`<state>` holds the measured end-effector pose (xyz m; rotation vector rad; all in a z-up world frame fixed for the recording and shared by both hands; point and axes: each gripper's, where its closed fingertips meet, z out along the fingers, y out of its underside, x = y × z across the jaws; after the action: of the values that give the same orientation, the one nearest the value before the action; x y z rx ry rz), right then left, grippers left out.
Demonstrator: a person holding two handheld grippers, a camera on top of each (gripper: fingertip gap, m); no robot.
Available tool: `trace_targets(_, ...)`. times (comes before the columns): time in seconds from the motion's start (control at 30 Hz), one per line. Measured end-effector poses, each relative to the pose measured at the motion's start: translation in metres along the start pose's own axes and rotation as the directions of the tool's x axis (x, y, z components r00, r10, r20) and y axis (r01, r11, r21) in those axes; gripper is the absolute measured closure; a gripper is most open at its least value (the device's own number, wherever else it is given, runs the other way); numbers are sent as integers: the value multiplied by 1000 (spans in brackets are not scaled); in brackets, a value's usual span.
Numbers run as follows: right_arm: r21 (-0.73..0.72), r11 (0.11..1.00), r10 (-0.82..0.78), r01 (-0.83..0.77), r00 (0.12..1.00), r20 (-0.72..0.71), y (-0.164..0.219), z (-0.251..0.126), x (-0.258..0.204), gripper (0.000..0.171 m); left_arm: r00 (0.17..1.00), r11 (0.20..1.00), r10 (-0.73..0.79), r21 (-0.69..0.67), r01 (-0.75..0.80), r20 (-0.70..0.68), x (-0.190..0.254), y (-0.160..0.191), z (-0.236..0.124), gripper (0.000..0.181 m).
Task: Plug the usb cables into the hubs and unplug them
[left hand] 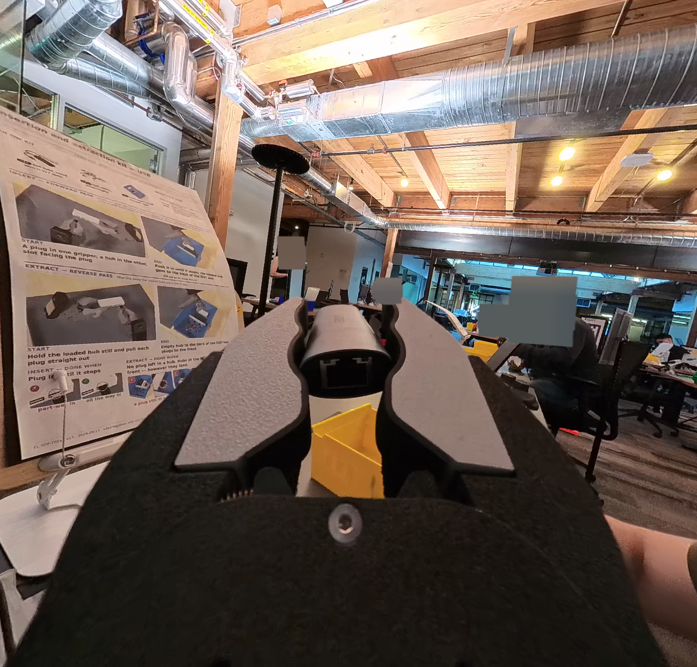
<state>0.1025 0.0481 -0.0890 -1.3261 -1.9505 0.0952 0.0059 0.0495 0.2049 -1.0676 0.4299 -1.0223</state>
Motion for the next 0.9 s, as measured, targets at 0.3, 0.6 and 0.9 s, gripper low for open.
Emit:
trace_targets(0.3,212,929,321,-303,945,-58,-33,-73,67,159,999,997,37,-72,-34,41,-11,22,11,144)
trace_targets(0.6,253,797,579,-548,813,-63,-42,-139,99,159,983,975,166,-167,-150,85,-21,75,43,144)
trace_targets(0.9,343,710,657,-615,753,-9,-31,-144,105,159,986,960,166,-229,-160,6,-9,107,58,145)
